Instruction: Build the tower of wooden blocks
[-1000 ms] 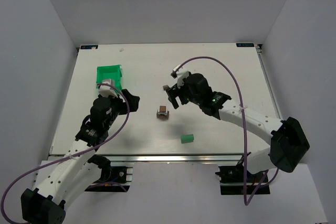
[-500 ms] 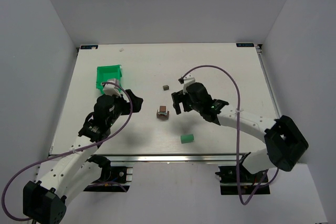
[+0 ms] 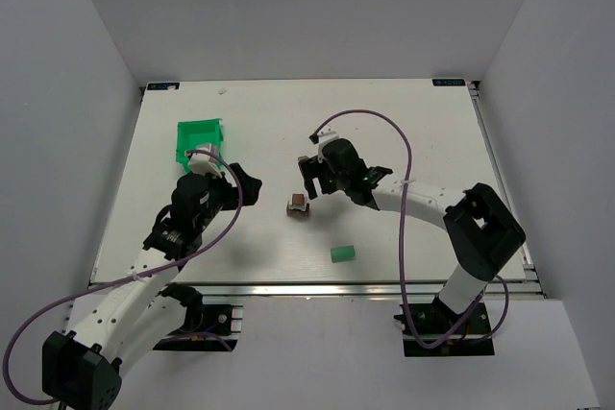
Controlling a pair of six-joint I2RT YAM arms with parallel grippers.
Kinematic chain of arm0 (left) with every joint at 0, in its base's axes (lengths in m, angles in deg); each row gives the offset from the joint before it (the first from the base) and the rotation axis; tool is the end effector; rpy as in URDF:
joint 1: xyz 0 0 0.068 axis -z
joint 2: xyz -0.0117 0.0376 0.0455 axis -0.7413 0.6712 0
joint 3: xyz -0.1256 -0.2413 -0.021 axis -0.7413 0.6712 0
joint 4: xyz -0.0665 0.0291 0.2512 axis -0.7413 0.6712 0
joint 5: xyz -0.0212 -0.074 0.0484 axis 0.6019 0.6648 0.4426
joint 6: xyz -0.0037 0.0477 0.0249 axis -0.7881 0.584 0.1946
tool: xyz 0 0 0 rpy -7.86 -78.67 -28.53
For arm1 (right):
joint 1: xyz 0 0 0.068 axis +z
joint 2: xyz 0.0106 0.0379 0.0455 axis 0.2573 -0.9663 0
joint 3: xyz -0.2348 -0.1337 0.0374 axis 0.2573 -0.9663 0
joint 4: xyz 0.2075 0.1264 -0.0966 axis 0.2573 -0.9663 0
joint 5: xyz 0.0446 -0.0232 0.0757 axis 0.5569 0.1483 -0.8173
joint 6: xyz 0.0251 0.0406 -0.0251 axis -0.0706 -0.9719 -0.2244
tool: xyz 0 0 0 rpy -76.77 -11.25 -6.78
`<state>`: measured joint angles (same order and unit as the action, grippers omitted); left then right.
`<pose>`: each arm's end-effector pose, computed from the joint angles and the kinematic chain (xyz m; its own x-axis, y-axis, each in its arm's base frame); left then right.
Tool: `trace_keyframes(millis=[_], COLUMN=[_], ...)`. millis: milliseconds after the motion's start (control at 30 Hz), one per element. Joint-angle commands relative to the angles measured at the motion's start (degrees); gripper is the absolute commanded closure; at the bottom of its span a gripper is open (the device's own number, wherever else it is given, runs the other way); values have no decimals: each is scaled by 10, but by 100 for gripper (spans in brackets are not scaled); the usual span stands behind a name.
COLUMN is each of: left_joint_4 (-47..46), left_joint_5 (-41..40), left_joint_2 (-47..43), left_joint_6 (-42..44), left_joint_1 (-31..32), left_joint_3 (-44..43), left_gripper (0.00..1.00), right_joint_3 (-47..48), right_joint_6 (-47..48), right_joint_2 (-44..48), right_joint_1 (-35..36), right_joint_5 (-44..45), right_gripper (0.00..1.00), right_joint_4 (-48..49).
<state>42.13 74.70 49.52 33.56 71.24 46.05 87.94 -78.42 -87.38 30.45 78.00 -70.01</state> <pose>0.1727 -0.0730 0.2586 -0.4631 -0.3114 -0.8298 0.1559 0.8930 -0.4221 0.2644 0.2580 0.2206 -0.4907 -0.2572 -0.8325 -0.5120 0.8582 0.0366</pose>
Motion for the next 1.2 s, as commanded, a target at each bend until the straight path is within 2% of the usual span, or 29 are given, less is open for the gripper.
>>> trace_keyframes(millis=[0, 833, 1033, 1167], left_joint_4=[5, -1, 1, 2], left_joint_5=[-4, 7, 8, 8], left_joint_2=[-5, -7, -7, -7], left_joint_6=[6, 12, 12, 10], left_joint_1=[2, 2, 2, 2], left_joint_3=[-23, -23, -23, -24], left_gripper=[2, 2, 2, 2], right_joint_3=[30, 36, 39, 43], right_joint_6=[7, 11, 9, 7], right_joint_2=[-6, -15, -12, 0], right_joint_1=[-3, -1, -2, -4], right_joint_5=[-14, -47, -20, 32], right_gripper=[11, 11, 11, 11], right_joint_4=[16, -3, -5, -6])
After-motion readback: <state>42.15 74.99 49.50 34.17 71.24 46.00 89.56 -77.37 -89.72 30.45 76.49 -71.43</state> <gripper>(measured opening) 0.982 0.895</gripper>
